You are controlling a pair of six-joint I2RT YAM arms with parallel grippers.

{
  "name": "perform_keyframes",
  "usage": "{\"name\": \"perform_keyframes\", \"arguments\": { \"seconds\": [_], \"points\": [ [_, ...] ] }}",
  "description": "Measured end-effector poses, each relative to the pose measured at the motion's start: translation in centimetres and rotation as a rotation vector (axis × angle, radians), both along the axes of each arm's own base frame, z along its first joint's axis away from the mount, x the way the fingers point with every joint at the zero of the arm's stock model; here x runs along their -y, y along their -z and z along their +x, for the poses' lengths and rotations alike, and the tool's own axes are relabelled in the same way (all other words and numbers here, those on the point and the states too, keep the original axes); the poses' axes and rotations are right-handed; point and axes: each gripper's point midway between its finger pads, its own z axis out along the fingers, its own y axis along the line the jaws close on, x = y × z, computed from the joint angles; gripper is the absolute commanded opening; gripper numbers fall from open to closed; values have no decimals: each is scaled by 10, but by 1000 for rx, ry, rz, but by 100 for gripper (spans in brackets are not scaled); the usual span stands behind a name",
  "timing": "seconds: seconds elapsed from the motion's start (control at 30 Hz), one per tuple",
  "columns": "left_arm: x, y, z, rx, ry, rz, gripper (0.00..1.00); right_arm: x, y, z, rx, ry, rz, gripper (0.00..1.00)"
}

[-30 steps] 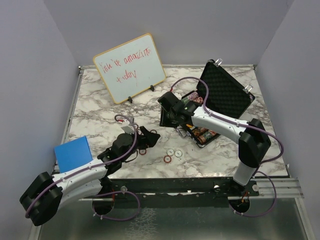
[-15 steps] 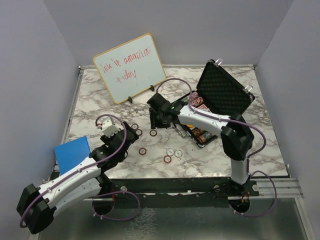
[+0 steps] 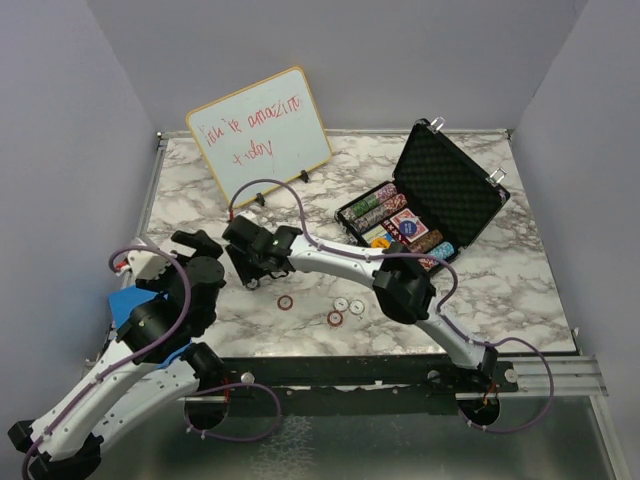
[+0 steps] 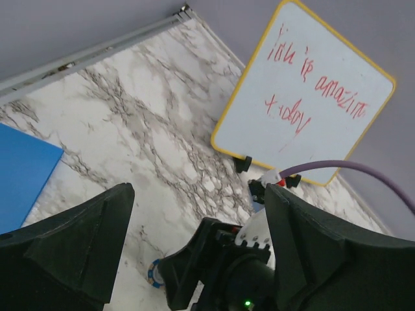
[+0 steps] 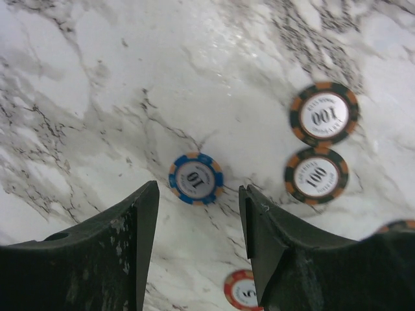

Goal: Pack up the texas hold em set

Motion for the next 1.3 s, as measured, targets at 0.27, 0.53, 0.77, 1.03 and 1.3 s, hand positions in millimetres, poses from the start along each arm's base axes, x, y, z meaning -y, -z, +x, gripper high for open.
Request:
{"name": "perform_keyframes", "arguments": {
  "seconds": [0.27,0.53,0.77,1.03,1.3],
  "points": [
    [-38,-32,-24,103,-91,-15,88,-29,22,-8,48,-104,-57,61],
    [-41,-31,-26,91,-94,6,89,-23,34,-1,85,-115,-143,57],
    [-39,-27,-25,76,-91,20,89,-11,37,-3,83,-126,-194,47],
    [-32,-16,-21,42,-64,34,90,43,37,-25,33,-160,-314,36],
    [-13,7,-12,-16,4,34,91,111,40,-34,-36,-133,-414,34]
  ]
}}
